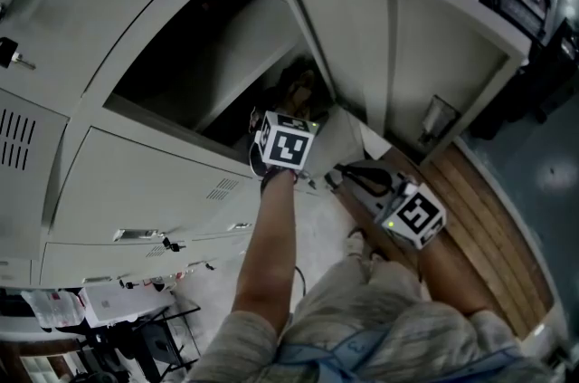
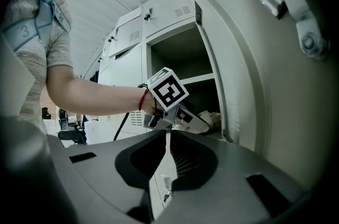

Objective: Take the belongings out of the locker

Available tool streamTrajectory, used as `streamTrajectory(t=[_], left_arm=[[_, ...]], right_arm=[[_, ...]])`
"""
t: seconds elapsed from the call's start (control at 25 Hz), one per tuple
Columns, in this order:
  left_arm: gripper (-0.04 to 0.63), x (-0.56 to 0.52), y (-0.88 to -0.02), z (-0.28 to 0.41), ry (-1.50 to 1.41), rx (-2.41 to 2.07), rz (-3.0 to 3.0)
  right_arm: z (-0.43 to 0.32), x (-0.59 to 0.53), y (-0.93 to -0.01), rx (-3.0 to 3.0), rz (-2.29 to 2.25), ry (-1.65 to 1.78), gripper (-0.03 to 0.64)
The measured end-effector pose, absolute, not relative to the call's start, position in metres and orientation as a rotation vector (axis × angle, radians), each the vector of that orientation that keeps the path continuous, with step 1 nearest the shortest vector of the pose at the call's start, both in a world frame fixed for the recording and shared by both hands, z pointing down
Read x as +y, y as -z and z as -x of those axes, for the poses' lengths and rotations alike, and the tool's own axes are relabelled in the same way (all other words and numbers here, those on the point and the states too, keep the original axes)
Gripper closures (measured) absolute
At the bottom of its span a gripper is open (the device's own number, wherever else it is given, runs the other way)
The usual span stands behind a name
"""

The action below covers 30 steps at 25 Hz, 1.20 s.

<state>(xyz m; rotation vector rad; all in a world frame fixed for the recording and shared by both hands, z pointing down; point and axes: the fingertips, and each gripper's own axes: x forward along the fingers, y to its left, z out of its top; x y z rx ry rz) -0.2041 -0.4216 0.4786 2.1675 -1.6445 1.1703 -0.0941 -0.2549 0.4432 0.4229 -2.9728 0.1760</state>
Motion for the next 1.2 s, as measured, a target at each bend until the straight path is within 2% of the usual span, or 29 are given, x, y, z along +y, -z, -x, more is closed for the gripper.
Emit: streamTrajectory(t=[0.48,1.0,1.2], left_arm=[[0.063,-0.444,-0.512,0.243,-1.229,-1.609,-1.992],[0.067,-0.447,-0.526,0.267,-1.155,-1.526,-1.939],[0.156,-0.441,-0.528,0.254,-1.129,-1.443,-1.925]], right_arm=[[0.098,-0.26,-0.45,-2.962,-0.44,-0.218,0.611],[0.104,-0.26,-0.457,-2.95,-0.453,-0.256,0.612],[0.103,-0.258,-0.457,-2.949,-0.475,-0.275,0.612]])
